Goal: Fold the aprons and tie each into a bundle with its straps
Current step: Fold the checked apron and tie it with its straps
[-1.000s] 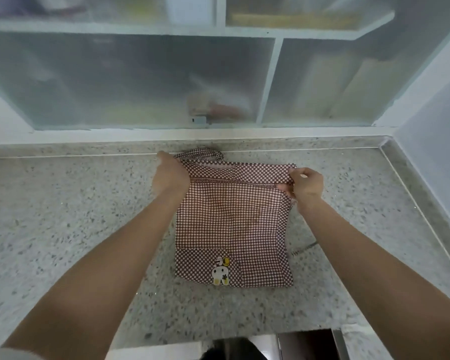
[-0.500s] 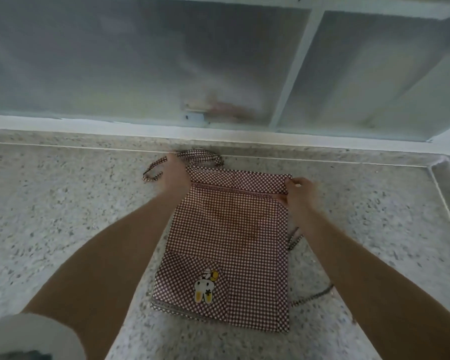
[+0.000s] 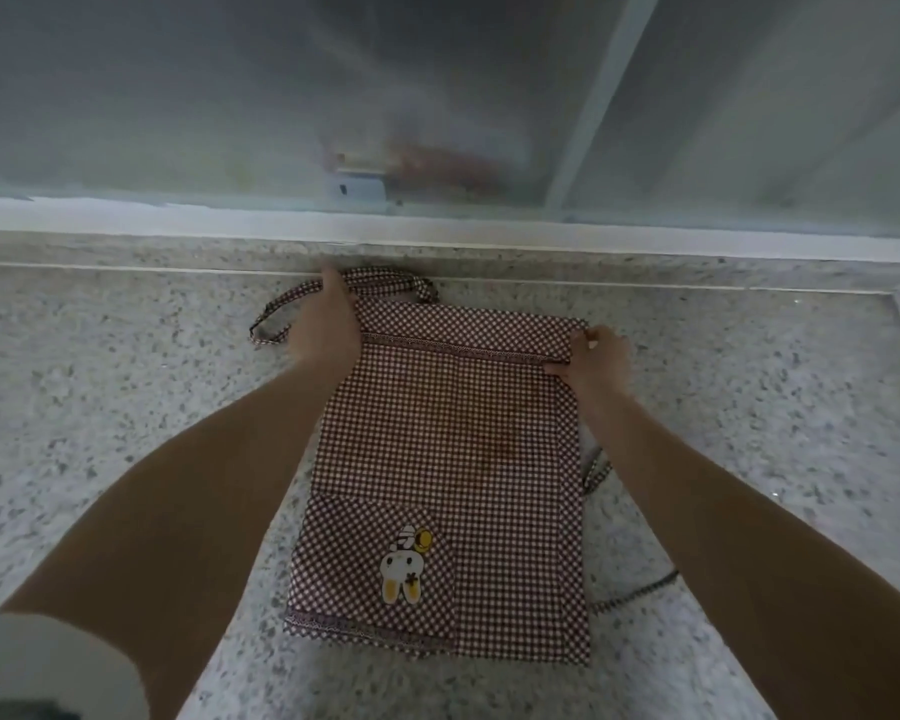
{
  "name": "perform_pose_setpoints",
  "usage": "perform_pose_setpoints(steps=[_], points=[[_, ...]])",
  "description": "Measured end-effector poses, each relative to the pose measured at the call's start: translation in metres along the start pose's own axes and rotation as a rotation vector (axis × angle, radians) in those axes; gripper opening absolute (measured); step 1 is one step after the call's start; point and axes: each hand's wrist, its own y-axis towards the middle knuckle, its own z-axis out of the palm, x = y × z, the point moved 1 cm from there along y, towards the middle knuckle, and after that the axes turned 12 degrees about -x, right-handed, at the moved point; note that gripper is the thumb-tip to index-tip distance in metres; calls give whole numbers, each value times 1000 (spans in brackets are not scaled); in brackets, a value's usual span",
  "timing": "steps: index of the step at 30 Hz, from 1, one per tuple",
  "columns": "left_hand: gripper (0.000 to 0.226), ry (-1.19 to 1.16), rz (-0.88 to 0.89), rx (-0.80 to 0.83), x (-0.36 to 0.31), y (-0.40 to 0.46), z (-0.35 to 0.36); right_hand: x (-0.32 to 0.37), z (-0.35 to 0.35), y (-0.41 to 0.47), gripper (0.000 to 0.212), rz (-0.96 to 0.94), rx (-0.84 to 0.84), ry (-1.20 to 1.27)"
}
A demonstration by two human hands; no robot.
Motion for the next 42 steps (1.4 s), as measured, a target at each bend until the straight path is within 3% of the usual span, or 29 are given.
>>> perform_pose_setpoints(steps=[4, 7, 12, 16, 22, 25, 28, 30, 34, 37, 39, 42], points=[[36, -127, -40, 64, 3, -6, 0, 0, -6, -16, 32, -22, 16, 120], [41, -275, -58, 136, 7, -17, -11, 5, -18, -45, 50, -243, 40, 2], [46, -356, -159, 287, 27, -41, -36, -11, -26, -105, 51, -550, 338, -223], [32, -345, -264, 455, 62, -71, -51, -34, -31, -149, 52, -636, 465, -340], [27, -386, -286, 680, 103, -123, -67, -57, -30, -188, 89, -655, 681, -612], [24, -387, -257, 792, 114, -146, -73, -65, -27, -199, 111, -677, 746, -759], [24, -308, -170, 699, 125, -156, -73, -66, -23, -205, 125, -656, 748, -810], [35, -239, -110, 671, 128, -164, -72, -64, -22, -207, 128, -624, 752, -824], [59, -173, 54, 808, 118, -195, -77, -63, -22, -210, 128, -606, 741, -823], [64, -195, 103, 744, 121, -204, -72, -63, -24, -211, 128, -616, 730, -813], [53, -291, -25, 742, 124, -206, -71, -62, -25, -212, 128, -618, 726, -812], [47, -526, -360, 770, 121, -209, -73, -62, -24, -212, 129, -617, 723, -815]])
